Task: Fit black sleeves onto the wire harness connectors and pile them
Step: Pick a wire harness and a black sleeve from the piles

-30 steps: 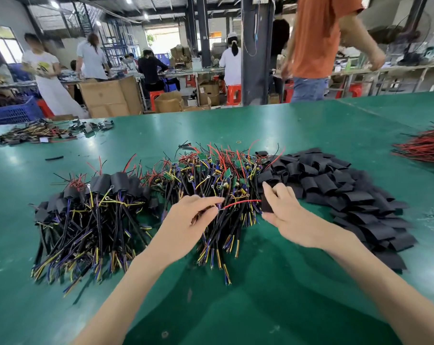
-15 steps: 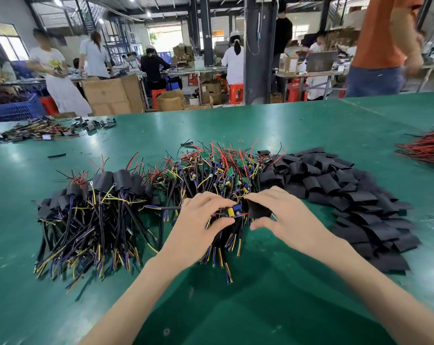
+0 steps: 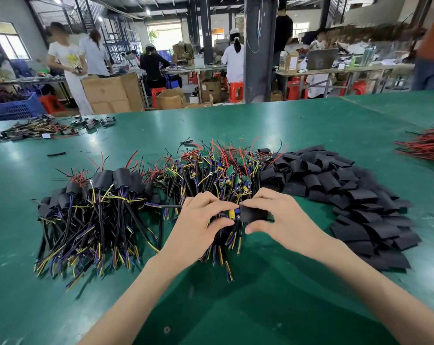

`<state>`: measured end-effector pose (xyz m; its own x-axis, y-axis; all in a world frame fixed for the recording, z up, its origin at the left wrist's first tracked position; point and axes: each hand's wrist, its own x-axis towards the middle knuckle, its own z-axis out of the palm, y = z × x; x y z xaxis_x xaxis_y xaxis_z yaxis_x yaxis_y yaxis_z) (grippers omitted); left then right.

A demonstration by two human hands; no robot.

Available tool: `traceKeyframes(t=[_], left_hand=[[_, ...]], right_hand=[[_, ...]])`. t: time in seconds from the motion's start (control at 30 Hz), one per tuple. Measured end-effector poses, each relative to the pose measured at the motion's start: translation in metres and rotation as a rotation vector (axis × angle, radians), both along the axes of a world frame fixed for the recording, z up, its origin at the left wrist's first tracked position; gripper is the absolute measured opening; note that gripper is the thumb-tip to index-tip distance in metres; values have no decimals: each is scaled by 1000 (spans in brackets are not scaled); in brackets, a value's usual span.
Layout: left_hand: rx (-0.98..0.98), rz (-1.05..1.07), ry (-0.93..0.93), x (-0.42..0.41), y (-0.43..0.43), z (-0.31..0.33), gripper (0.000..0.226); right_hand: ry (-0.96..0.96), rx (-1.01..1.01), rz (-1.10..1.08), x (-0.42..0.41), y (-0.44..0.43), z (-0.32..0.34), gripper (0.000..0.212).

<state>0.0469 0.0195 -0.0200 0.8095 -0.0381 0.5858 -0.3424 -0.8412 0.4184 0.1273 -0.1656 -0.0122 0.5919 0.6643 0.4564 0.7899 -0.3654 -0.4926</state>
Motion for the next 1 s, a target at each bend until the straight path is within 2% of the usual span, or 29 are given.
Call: traceKeyframes(t=[0.1, 0.3, 0.43, 0.6, 0.83, 0.93, 1.0], left_hand=[[-129, 11, 72, -4, -2, 2, 45], [-155, -7, 102, -5, -5, 0, 50], [-206, -71, 131, -4, -2, 0, 55], [-211, -81, 56, -2, -1, -2, 49], [-258, -91, 67, -1, -4, -7, 46], [-211, -71, 47, -2, -4, -6, 37], [-138, 5, -111, -3, -1, -1, 25]], right_hand=[[10, -1, -7, -2, 0, -1, 47], [-245, -102, -5, -9, 2, -6, 43], [-148, -43, -20, -7, 2, -5, 42], [-100, 16, -44, -4, 2, -5, 42], [-96, 3, -35, -5, 4, -7, 41], [-108, -10, -35, -6, 3, -6, 53], [-241, -47, -90, -5, 3, -7, 66]])
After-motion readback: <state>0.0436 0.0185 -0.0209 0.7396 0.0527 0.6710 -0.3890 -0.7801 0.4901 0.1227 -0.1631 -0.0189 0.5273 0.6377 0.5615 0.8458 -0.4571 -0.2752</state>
